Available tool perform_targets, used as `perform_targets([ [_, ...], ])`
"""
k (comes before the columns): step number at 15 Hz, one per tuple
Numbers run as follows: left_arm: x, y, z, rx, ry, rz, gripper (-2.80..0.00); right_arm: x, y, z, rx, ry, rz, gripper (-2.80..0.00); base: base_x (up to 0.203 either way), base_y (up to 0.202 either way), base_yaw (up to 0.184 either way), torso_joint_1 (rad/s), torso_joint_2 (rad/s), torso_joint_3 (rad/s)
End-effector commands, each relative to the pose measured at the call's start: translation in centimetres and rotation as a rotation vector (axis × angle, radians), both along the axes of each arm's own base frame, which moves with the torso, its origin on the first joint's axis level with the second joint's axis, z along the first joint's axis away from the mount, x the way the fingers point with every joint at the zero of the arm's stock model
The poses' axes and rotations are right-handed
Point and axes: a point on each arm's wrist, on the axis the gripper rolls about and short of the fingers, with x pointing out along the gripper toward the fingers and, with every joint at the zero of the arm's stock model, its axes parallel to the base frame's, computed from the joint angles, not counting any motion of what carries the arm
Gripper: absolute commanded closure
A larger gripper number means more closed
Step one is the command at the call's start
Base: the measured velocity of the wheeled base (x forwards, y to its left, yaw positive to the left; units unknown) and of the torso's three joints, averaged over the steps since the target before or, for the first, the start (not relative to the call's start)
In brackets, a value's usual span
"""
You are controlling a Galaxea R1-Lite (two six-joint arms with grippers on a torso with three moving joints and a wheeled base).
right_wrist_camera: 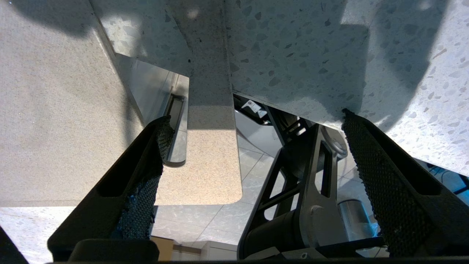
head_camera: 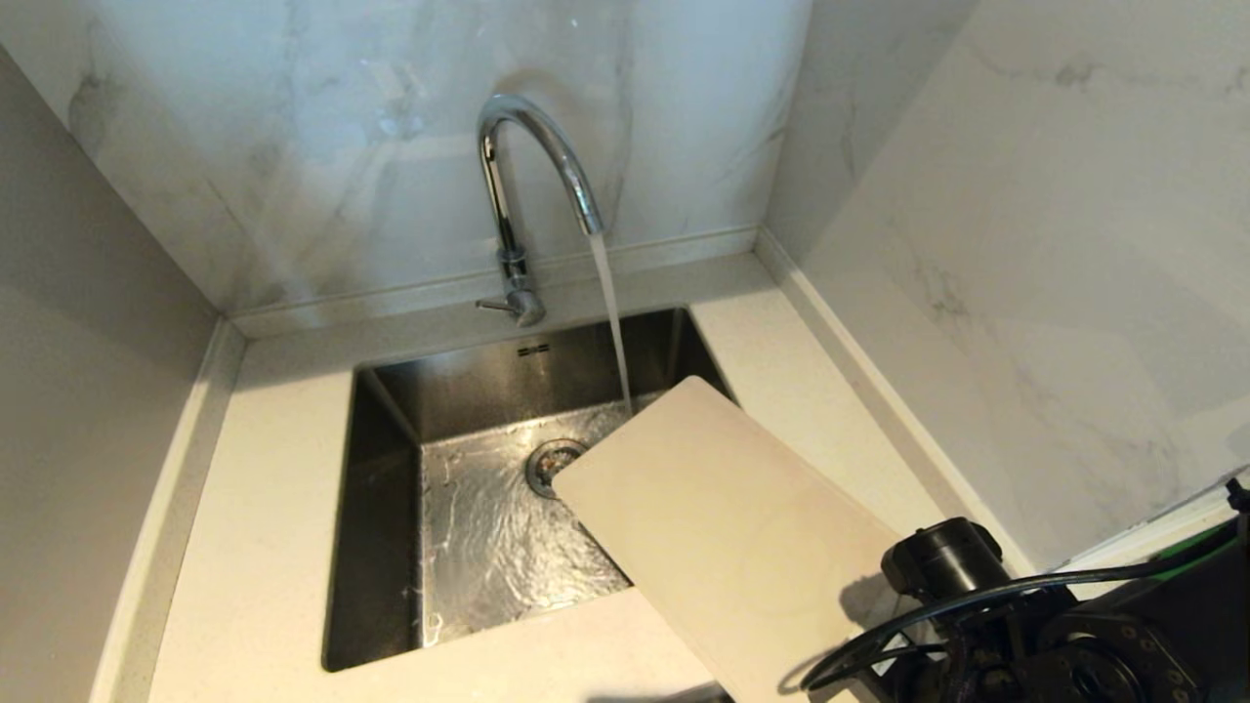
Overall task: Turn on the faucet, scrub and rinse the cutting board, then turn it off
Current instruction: Pick up the cutting board
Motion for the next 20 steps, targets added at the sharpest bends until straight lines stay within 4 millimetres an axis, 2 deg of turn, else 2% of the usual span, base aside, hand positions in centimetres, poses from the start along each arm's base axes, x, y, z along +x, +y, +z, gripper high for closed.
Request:
perform_targets([
  [1, 0.0, 0.0, 0.0, 0.0, -0.002, 0.001, 0.0, 0.2, 0.1, -0.3, 0.003, 0.006, -0.006, -2.8, 0.0, 0.0, 0.0, 0.0, 0.0, 0.0],
  [9, 0.0, 0.0, 0.0, 0.0, -0.002, 0.0, 0.0, 1.0, 0.3, 1.0, 0.02, -0.057, -0.006, -2.8, 0.0, 0.0, 0.0, 0.0, 0.0, 0.0],
  [20, 0.0, 0.0, 0.0, 0.0, -0.002, 0.001, 0.0, -0.1, 0.0, 0.2, 0.009, -0.007, -0.007, -2.8, 0.0, 0.0, 0.0, 0.0, 0.0, 0.0],
])
